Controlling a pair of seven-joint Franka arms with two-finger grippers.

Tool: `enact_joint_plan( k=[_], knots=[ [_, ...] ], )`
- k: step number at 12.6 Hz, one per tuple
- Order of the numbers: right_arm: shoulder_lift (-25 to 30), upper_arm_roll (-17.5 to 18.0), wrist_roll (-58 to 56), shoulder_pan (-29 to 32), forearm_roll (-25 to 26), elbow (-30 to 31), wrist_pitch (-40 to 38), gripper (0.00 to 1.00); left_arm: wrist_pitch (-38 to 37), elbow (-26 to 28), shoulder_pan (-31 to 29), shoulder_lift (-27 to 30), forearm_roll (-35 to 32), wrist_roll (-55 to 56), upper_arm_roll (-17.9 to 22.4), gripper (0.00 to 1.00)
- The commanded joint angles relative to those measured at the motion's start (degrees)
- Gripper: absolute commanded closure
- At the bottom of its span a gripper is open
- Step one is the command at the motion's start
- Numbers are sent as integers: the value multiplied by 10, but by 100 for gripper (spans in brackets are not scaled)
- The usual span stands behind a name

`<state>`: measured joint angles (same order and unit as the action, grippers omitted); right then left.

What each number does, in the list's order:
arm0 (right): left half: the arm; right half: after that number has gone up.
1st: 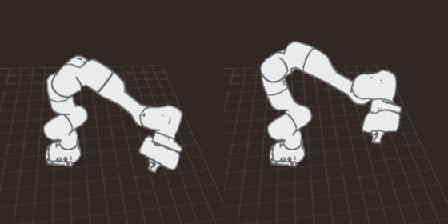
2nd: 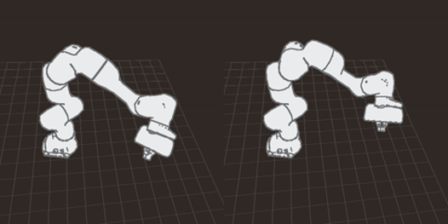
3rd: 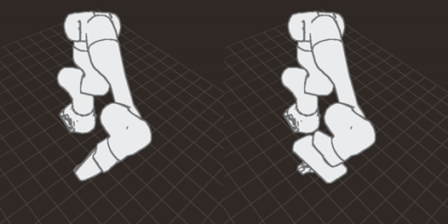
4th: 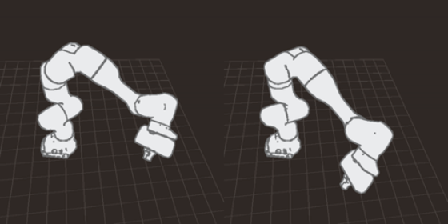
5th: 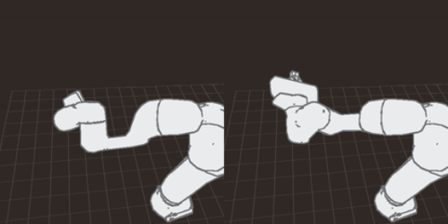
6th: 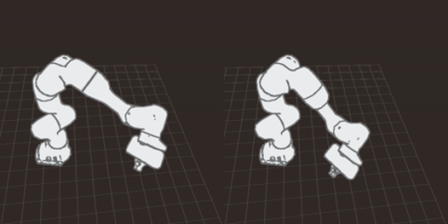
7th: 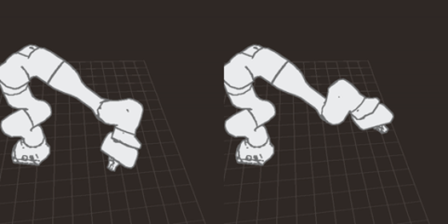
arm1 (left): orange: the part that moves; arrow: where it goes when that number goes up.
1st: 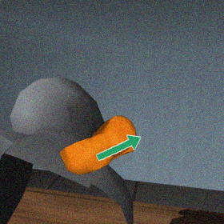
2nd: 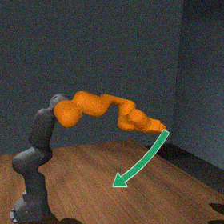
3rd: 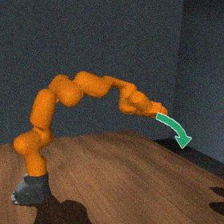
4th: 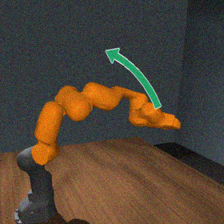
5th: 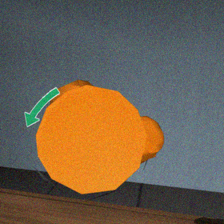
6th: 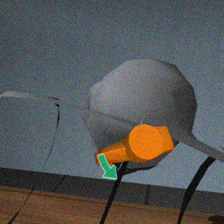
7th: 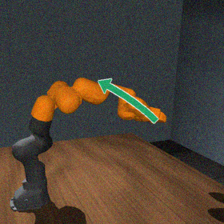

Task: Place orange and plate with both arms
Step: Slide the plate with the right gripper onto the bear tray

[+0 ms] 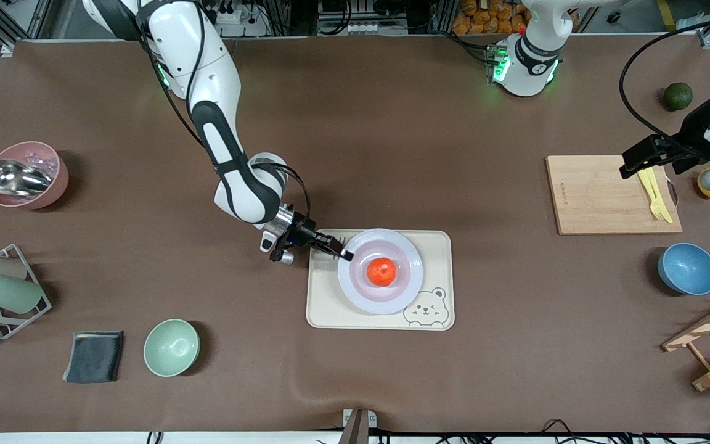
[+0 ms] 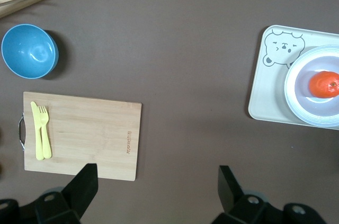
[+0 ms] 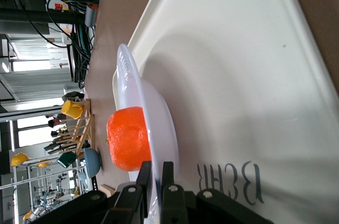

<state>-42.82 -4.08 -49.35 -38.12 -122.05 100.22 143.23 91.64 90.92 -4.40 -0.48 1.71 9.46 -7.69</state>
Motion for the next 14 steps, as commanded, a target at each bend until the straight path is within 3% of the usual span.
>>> enact_joint_plan(
  k=[1,4,9,10,14],
  knots=[
    [-10,6,58,3,50,-20,13,59,6,2,-5,1,5,4,-6,0],
    [-10,6,70,-1,86,-27,57,53,6,2,-6,2,5,4,-6,0],
    [-10,6,86,7,116,-25,58,54,6,2,-3,1,4,4,-7,0],
    [-8,5,111,7,144,-24,58,54,6,2,-3,1,4,4,-7,0],
    [14,5,358,21,388,-29,49,54,6,2,-4,1,4,4,-7,0]
  ],
)
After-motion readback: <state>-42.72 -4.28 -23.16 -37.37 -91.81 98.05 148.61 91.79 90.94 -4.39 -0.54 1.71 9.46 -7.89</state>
